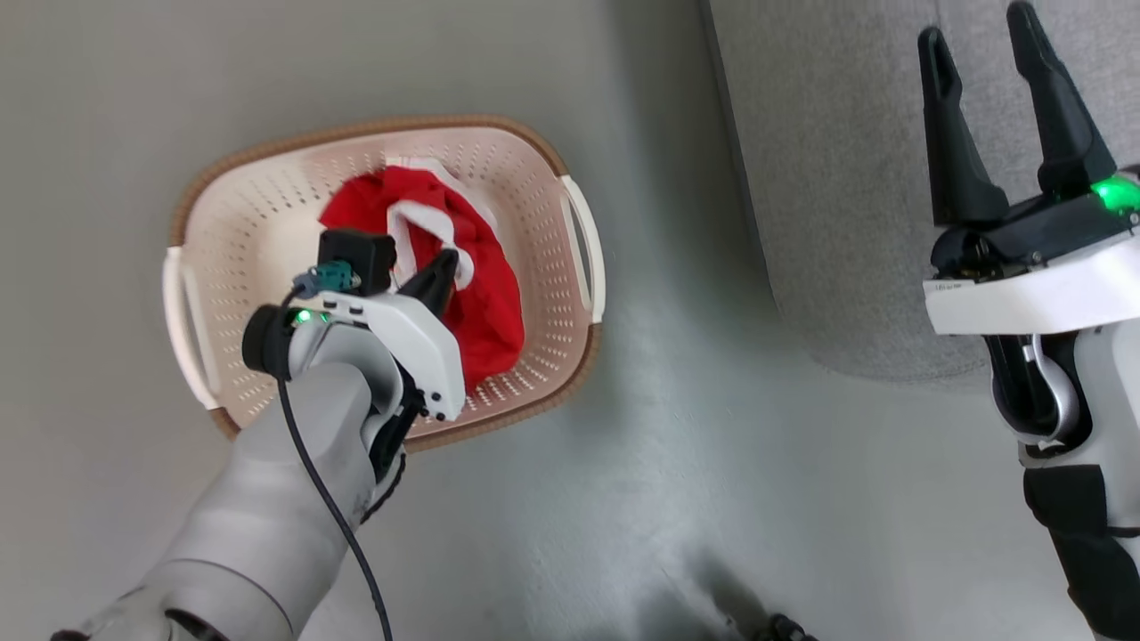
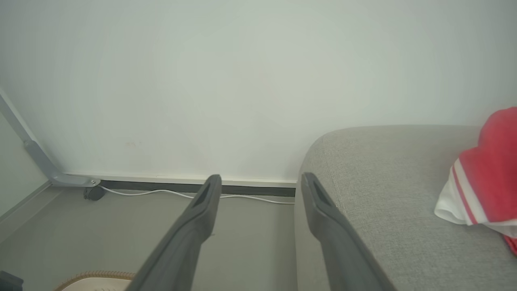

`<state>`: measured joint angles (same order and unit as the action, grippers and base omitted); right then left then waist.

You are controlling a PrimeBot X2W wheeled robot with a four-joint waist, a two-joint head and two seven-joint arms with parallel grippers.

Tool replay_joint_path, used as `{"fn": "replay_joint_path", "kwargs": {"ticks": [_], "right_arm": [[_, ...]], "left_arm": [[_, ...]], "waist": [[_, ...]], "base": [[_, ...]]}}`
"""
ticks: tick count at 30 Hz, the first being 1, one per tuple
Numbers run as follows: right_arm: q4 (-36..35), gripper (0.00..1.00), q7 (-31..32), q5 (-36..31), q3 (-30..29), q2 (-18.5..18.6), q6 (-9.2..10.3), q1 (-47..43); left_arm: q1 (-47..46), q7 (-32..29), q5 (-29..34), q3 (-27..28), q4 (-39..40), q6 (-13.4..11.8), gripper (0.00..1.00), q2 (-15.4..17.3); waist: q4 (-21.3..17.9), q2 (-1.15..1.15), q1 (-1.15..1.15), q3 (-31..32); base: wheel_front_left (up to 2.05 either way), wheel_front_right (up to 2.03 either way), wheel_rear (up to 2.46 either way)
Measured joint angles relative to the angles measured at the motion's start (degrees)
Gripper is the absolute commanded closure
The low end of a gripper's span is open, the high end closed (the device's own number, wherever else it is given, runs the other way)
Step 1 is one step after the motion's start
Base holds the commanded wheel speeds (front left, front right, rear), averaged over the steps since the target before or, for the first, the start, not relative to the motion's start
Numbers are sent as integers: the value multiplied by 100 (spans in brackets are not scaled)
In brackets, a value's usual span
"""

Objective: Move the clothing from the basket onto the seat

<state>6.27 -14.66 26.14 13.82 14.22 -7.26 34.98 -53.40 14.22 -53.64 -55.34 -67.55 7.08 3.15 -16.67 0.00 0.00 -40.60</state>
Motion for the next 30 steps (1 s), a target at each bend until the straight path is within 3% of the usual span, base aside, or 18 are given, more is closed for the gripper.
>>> {"fn": "replay_joint_path", "kwargs": {"ticks": [8,20,30], "right_arm": [[294,0,0,-110,-100,63,0,-460],[769,0,0,-192,-224,88,0,-1175],[1095,0,0,-297,-318,-13,0,-1756]], "left_arm": [[492,1,199,421,604,0,100,24],[1491,1,1117,1450,1730,0,100,148],[1946,1,1699,1983,2692,0,100,316]], "waist": [[310,0,0,774],[762,0,0,1976],[1043,0,0,2910]], "base": [[0,0,0],[0,0,0],[0,0,0]]}}
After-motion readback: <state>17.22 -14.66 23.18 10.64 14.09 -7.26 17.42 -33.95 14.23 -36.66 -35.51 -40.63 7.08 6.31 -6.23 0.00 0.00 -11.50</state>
